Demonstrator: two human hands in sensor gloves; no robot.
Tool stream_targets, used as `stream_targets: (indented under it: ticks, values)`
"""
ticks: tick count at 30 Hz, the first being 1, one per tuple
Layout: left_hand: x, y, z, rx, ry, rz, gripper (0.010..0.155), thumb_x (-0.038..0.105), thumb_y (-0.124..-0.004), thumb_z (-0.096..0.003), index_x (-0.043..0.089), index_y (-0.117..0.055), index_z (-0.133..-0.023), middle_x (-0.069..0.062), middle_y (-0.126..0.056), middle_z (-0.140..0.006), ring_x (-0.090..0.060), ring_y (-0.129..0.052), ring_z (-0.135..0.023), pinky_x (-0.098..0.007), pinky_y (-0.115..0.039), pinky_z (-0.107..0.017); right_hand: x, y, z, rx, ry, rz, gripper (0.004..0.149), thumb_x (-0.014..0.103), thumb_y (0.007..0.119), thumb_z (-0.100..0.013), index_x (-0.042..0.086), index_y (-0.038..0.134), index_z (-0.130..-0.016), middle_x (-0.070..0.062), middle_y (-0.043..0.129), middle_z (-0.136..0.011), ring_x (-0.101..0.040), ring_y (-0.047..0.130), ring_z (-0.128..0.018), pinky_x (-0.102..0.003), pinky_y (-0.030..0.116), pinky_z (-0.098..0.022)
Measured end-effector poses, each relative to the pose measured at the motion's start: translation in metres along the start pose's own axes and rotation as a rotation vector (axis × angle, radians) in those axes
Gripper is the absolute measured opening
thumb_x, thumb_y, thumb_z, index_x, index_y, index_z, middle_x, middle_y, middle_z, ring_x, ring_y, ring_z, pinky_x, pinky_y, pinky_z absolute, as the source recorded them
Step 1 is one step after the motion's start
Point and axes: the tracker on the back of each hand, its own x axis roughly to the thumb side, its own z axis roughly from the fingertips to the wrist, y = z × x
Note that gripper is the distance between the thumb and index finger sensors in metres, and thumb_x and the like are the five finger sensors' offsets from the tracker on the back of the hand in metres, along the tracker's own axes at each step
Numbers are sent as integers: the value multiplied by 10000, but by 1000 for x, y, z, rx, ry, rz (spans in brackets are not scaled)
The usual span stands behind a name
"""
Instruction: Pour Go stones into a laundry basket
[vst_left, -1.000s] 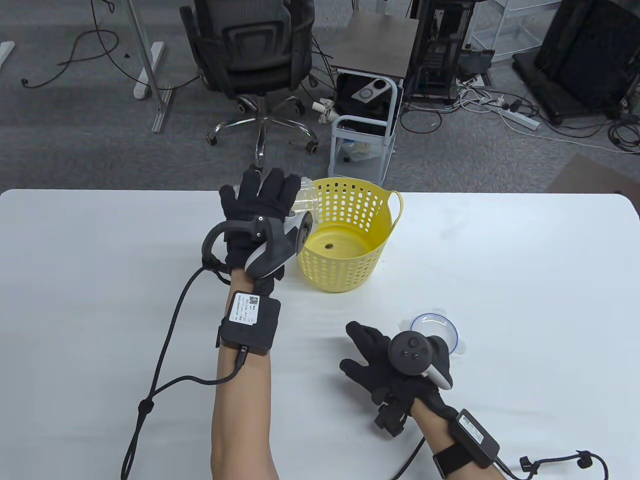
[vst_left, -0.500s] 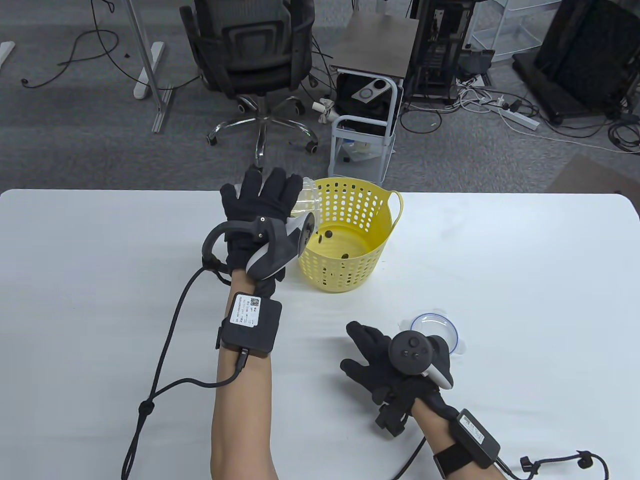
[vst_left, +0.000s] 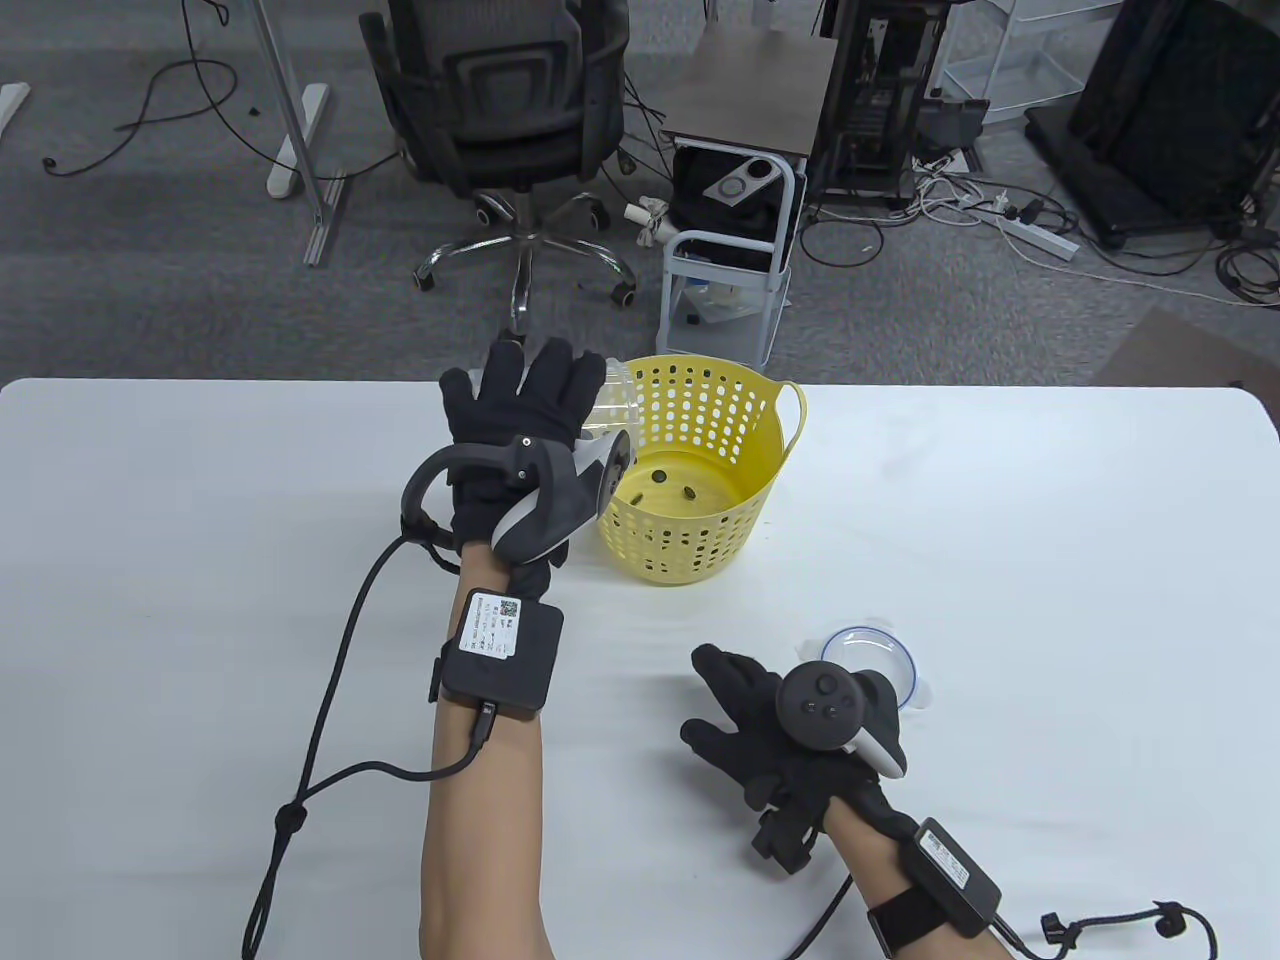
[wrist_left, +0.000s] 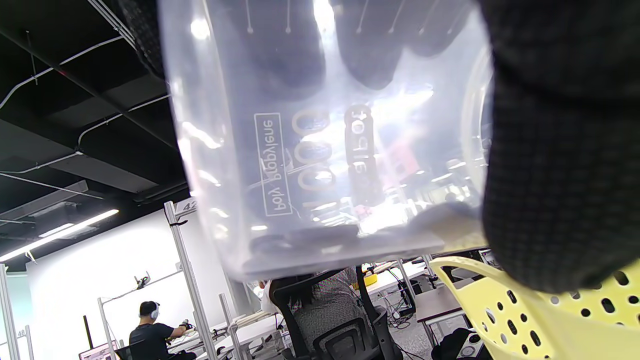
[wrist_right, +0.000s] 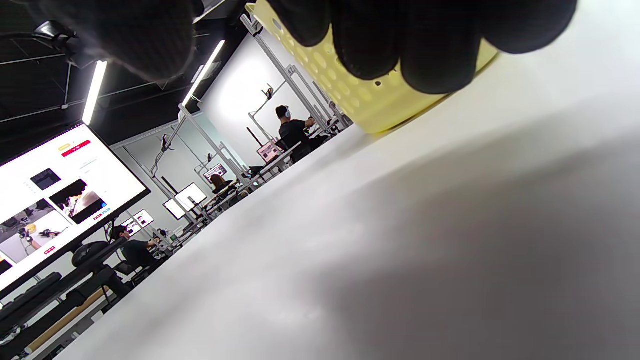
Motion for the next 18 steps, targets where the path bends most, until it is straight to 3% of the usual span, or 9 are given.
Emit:
stream_targets:
  ticks: [18]
  values:
    - [0, 1, 2, 6, -11, -24, 1239, 571, -1218, -96, 569, -401, -1027, 289, -504, -1179, -200, -640, -1118, -617, -636, -751, 0, 1, -1, 25, 12, 12, 798, 576, 807, -445, 140, 532, -1053, -240, 634, -1057, -580, 748, -858, -708, 620, -611]
